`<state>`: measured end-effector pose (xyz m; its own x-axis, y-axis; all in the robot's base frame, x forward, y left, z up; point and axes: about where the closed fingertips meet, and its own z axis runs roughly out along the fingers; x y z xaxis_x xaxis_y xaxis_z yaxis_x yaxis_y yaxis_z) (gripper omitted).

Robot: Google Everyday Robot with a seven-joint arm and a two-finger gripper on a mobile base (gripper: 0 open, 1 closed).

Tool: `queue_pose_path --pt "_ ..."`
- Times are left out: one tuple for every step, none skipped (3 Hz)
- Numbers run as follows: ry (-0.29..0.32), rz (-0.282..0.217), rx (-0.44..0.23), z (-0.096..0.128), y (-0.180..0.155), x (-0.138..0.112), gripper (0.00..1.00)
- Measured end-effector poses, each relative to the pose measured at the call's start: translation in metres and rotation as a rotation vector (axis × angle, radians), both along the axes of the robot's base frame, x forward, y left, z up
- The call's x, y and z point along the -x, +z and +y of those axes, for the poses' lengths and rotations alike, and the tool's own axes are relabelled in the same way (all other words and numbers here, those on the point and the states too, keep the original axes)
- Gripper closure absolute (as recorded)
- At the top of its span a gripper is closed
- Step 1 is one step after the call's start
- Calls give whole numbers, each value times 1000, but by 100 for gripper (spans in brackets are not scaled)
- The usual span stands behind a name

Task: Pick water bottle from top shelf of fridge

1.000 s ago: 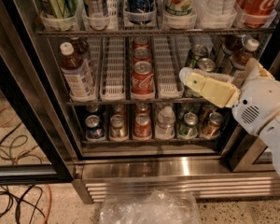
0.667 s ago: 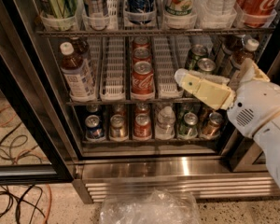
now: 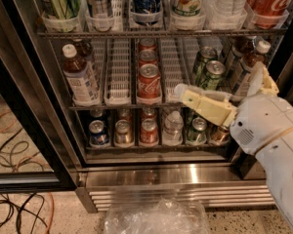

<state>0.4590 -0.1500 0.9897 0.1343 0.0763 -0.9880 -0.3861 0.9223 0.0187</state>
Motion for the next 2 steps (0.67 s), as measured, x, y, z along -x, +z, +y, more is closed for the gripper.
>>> queue_pose_path --pt "4 -40 59 10 7 1 0" --pt "4 -39 58 10 7 1 0"
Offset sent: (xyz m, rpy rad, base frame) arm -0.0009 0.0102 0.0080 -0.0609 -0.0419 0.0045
